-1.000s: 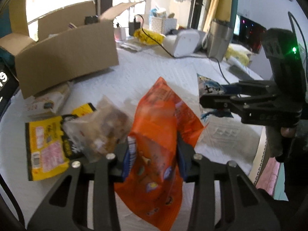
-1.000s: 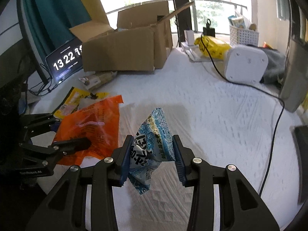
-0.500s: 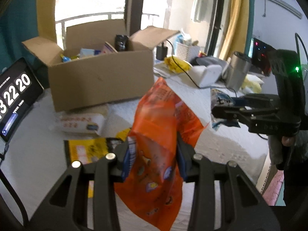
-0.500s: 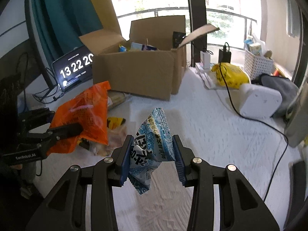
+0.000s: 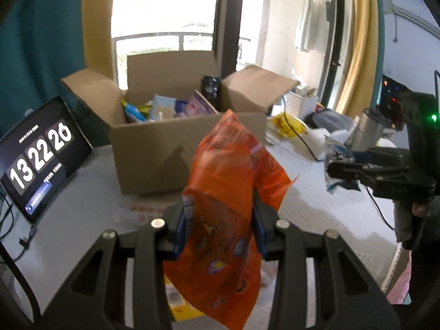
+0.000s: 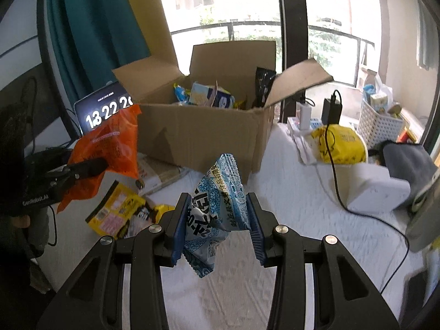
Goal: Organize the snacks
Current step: 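Carry the orange bag and blue-white pack over the cardboard box, then open both tools to drop the orange bag and blue-white pack into the box, then move both tools back to the yellow bag and clear pack on the table, then grasp the yellow bag with the left tool while the right tool grasps the clear pack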
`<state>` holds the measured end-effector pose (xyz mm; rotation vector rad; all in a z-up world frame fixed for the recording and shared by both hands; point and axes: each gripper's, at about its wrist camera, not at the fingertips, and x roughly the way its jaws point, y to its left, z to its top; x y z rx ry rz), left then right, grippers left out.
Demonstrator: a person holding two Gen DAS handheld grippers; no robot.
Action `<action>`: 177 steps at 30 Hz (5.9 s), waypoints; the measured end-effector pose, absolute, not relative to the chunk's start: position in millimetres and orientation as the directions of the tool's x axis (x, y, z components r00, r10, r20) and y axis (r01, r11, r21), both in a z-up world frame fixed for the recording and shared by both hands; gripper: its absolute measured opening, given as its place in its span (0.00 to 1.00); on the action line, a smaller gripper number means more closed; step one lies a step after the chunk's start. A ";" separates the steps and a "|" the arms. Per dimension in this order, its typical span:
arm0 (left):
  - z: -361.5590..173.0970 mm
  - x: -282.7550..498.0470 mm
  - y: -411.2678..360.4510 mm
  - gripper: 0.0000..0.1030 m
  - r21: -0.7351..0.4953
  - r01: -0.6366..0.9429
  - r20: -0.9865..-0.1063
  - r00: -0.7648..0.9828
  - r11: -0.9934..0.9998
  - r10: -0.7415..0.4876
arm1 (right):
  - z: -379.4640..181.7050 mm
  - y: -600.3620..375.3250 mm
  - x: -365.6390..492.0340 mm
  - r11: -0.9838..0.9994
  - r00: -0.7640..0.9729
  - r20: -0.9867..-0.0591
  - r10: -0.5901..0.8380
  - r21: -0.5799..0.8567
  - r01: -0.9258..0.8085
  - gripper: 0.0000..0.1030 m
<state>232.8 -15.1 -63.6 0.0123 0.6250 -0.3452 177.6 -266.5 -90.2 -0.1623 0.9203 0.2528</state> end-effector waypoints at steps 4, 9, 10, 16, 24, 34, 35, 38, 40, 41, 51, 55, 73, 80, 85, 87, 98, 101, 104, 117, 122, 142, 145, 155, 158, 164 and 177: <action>-55.2 245.2 -6.0 0.39 -0.088 0.303 -0.560 0.772 0.949 -0.299 | -84.9 -266.4 190.6 0.956 0.592 -0.793 0.147 -0.039 -0.289 0.41; -45.9 260.7 -0.5 0.39 -0.078 0.289 -0.542 0.791 0.954 -0.284 | -76.9 -268.1 208.7 0.954 0.615 -0.774 0.151 -0.048 -0.294 0.41; -44.0 264.2 0.5 0.39 -0.077 0.286 -0.538 0.795 0.955 -0.282 | -75.0 -268.2 213.4 0.954 0.621 -0.769 0.151 -0.052 -0.296 0.41; -31.5 284.0 1.8 0.39 -0.061 0.274 -0.514 0.816 0.960 -0.265 | -63.4 -262.6 236.5 0.935 0.651 -0.745 0.148 -0.110 -0.338 0.41; -13.4 314.9 -9.4 0.39 -0.065 0.263 -0.481 0.837 0.963 -0.261 | -45.7 -271.7 267.4 0.932 0.703 -0.693 0.157 -0.132 -0.339 0.41; 6.3 357.1 -46.8 0.39 -0.086 0.283 -0.436 0.851 0.955 -0.291 | -38.4 -281.8 319.9 0.931 0.716 -0.670 0.195 -0.105 -0.351 0.41; 8.1 359.5 -49.0 0.39 -0.085 0.282 -0.433 0.853 0.956 -0.290 | -37.9 -281.3 325.3 0.931 0.719 -0.667 0.198 -0.102 -0.351 0.41; 14.2 369.6 -50.5 0.39 -0.084 0.265 -0.420 0.865 0.961 -0.276 | -36.1 -278.1 349.0 0.932 0.728 -0.649 0.219 -0.082 -0.354 0.41; 20.1 375.8 -47.8 0.39 -0.081 0.250 -0.406 0.876 0.965 -0.261 | -36.5 -275.4 362.7 0.934 0.729 -0.644 0.230 -0.065 -0.352 0.41; 23.5 378.3 -45.1 0.39 -0.076 0.241 -0.396 0.883 0.968 -0.251 | -37.6 -274.1 369.2 0.935 0.730 -0.644 0.230 -0.061 -0.348 0.41; 36.7 424.6 6.4 0.39 -0.101 0.115 -0.345 0.928 0.988 -0.143 | -53.6 -250.4 448.8 0.941 0.703 -0.659 0.267 0.023 -0.337 0.41; 33.3 448.1 23.4 0.39 -0.099 0.073 -0.349 0.932 0.992 -0.103 | -60.3 -248.3 472.0 0.942 0.684 -0.667 0.296 0.085 -0.324 0.44; 8.1 456.3 -53.9 0.41 -0.122 0.170 -0.456 0.866 0.978 -0.207 | -17.8 -294.4 423.7 0.969 0.760 -0.610 0.223 0.053 -0.242 0.76; -3.7 478.3 -75.2 0.59 -0.243 0.149 -0.530 0.807 0.959 -0.260 | 1.1 -314.7 402.4 0.972 0.779 -0.590 0.211 0.042 -0.232 0.76; 6.0 472.5 -83.2 0.70 -0.296 0.159 -0.511 0.807 0.942 -0.297 | 10.2 -324.9 387.8 0.975 0.784 -0.591 0.193 0.028 -0.219 0.76; 11.6 465.7 -83.8 0.70 -0.288 0.156 -0.500 0.817 0.945 -0.287 | 12.8 -324.1 381.2 0.975 0.786 -0.588 0.191 0.021 -0.221 0.76; 28.5 418.7 -64.1 0.70 -0.247 0.166 -0.471 0.840 0.955 -0.268 | 9.3 -299.9 350.1 0.974 0.775 -0.604 0.188 0.016 -0.224 0.76; 31.5 404.0 -50.5 0.70 -0.249 0.160 -0.462 0.847 0.955 -0.262 | -1.9 -284.7 339.7 0.971 0.754 -0.630 0.187 0.003 -0.239 0.76; 31.8 390.5 -35.5 0.70 -0.245 0.158 -0.457 0.852 0.957 -0.258 | -20.9 -268.3 334.1 0.967 0.720 -0.668 0.187 -0.006 -0.256 0.76; -4.2 363.7 30.1 0.70 -0.206 0.133 -0.507 0.833 0.970 -0.222 | -120.6 -206.0 346.0 0.947 0.588 -0.803 0.099 -0.106 -0.304 0.34; -26.6 361.1 49.8 0.70 -0.208 0.114 -0.539 0.816 0.971 -0.211 | -140.4 -208.4 359.2 0.939 0.582 -0.813 0.002 -0.199 -0.280 0.34; -55.5 305.1 52.2 0.71 -0.187 0.138 -0.589 0.776 0.973 -0.224 | -104.2 -213.4 294.1 0.957 0.610 -0.792 0.022 -0.160 -0.242 0.55; -60.9 295.8 53.2 0.74 -0.201 0.133 -0.597 0.769 0.970 -0.229 | -105.9 -207.5 276.2 0.958 0.595 -0.803 0.045 -0.133 -0.252 0.55; -95.5 263.9 57.2 0.77 -0.230 0.122 -0.650 0.719 0.965 -0.246 | -130.1 -206.8 222.8 0.965 0.538 -0.834 0.120 -0.030 -0.262 0.73; -109.1 256.3 57.5 0.78 -0.234 0.124 -0.669 0.699 0.964 -0.252 | -145.2 -206.3 208.1 0.963 0.497 -0.856 0.143 0.003 -0.271 0.74; -126.4 242.3 55.0 0.87 -0.253 0.117 -0.691 0.673 0.960 -0.264 | -168.5 -202.9 189.7 0.953 0.434 -0.882 0.184 0.052 -0.299 0.76; -156.8 229.7 39.7 0.88 -0.263 0.116 -0.748 0.602 0.958 -0.278 | -215.4 -183.2 167.3 0.923 0.301 -0.931 0.204 0.081 -0.376 0.85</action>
